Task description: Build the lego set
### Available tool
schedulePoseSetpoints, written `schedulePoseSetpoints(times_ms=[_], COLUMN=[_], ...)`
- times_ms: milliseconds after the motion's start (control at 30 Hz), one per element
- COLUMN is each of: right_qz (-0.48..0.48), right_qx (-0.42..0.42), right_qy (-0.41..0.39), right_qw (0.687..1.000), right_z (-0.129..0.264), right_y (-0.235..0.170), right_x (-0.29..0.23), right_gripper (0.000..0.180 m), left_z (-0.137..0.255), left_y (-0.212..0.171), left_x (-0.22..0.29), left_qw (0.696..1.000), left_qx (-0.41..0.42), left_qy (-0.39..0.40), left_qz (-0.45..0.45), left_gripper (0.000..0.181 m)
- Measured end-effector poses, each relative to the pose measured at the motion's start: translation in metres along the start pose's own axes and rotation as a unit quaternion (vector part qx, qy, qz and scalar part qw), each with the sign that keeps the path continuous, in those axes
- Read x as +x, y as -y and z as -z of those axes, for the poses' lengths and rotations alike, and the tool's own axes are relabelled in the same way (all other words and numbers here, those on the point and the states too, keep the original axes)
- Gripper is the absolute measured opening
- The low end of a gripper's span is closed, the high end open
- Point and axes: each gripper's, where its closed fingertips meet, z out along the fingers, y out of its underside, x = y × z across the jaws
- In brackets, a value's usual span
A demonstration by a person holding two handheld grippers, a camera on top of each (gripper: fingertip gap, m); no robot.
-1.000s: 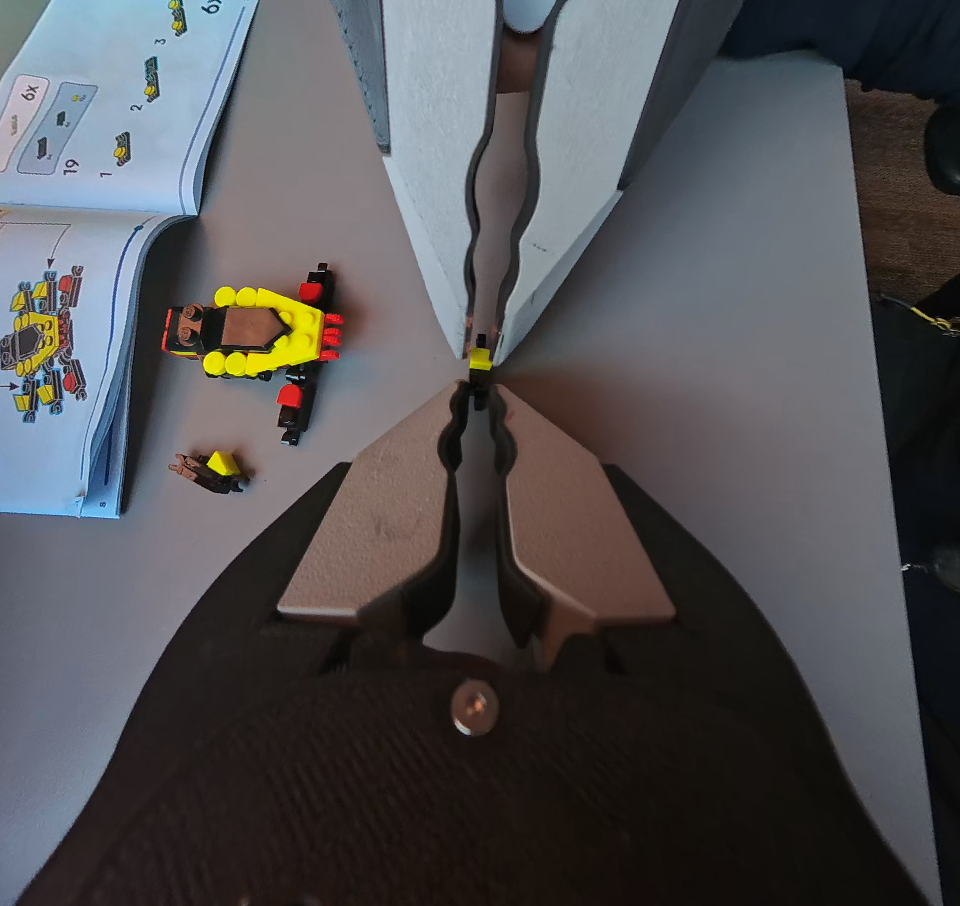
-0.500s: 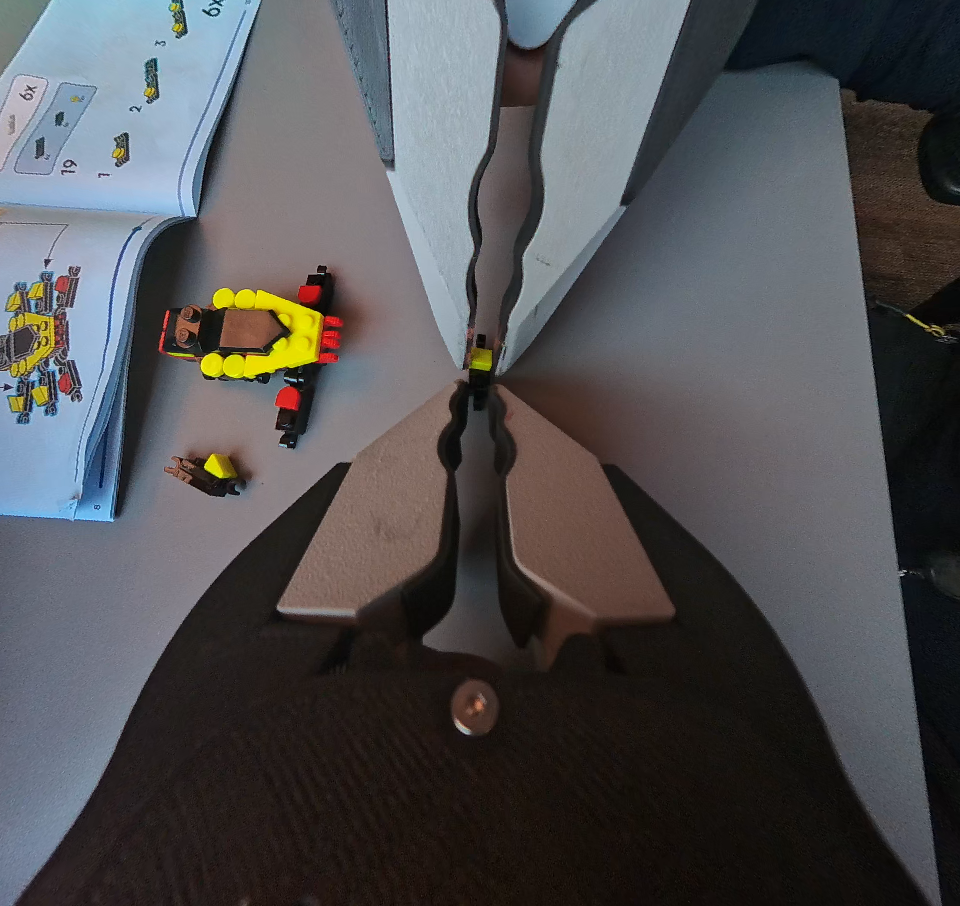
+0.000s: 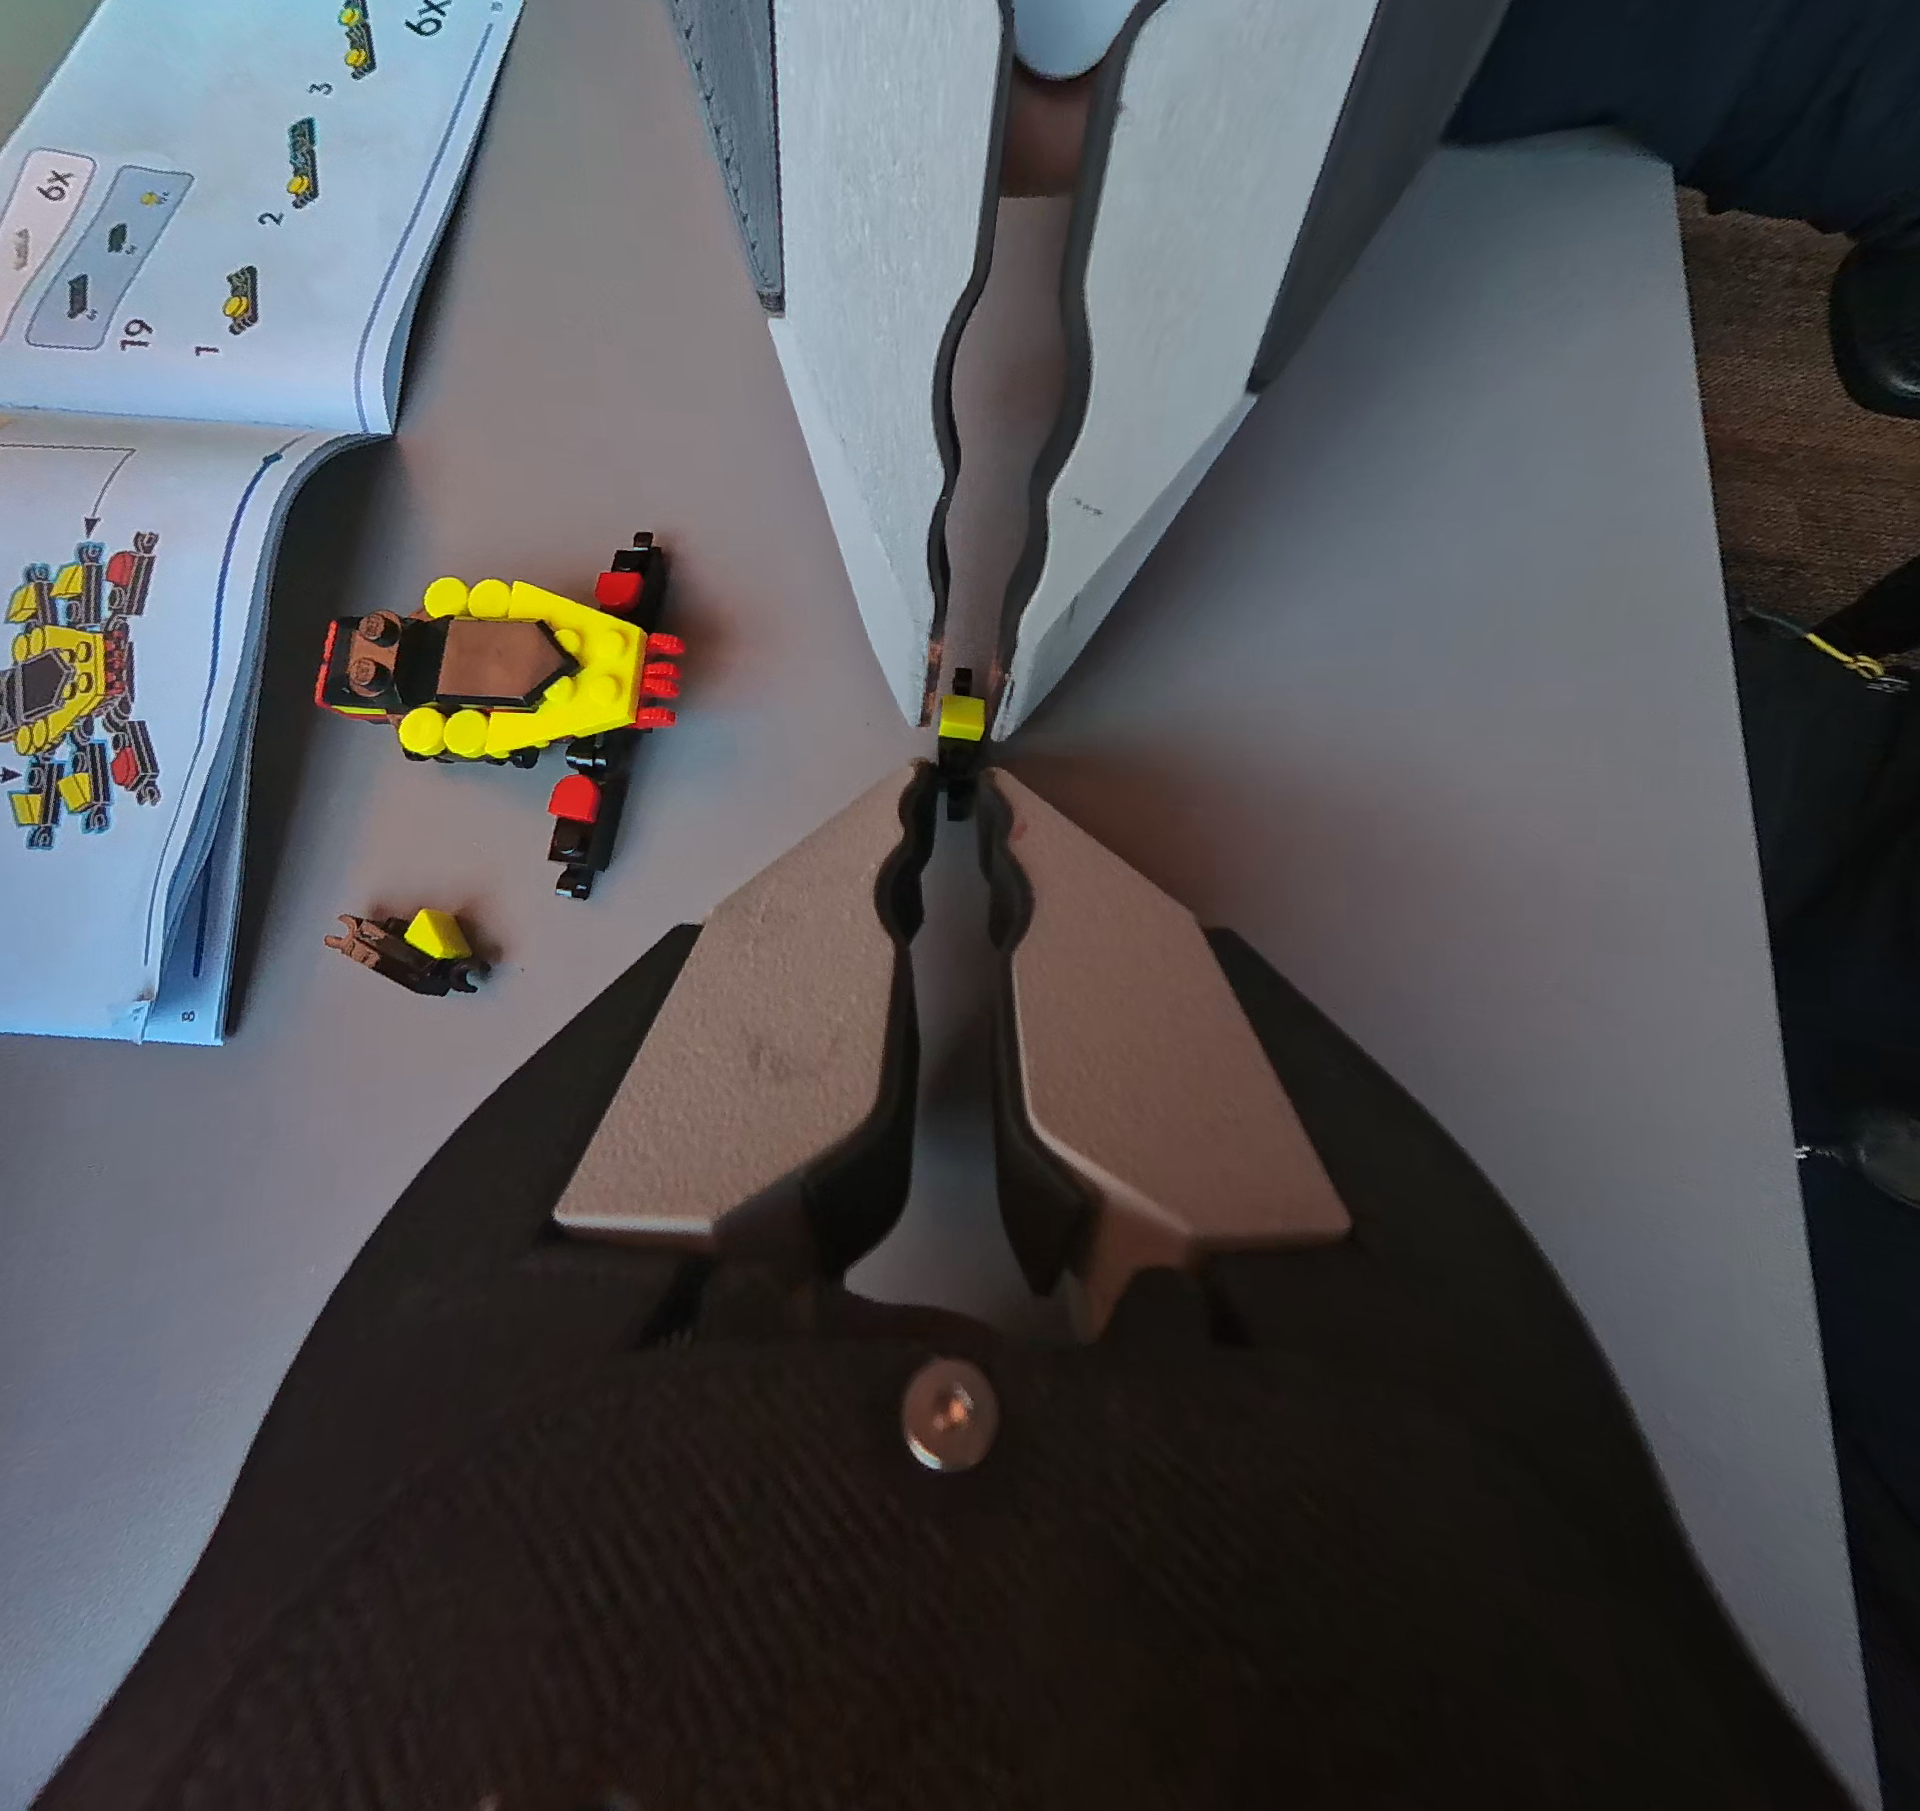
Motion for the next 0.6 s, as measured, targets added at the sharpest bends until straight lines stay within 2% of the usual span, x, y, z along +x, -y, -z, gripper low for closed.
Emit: schedulePoseSetpoints(times_ms=[600], right_qz=[-0.001], right_qx=[-0.012], right_qy=[-0.006], right_qw=[1.0], right_z=[-0.0032], right_y=[-0.0003], right_x=[-0.0011], right_gripper=[0.006], left_z=[0.0036], left_y=[0.0011], left_x=[-0.0004], left_qw=[1.0], left_qx=[0.002], left_qy=[0.009], left_qz=[-0.017], left_gripper=[0.004])
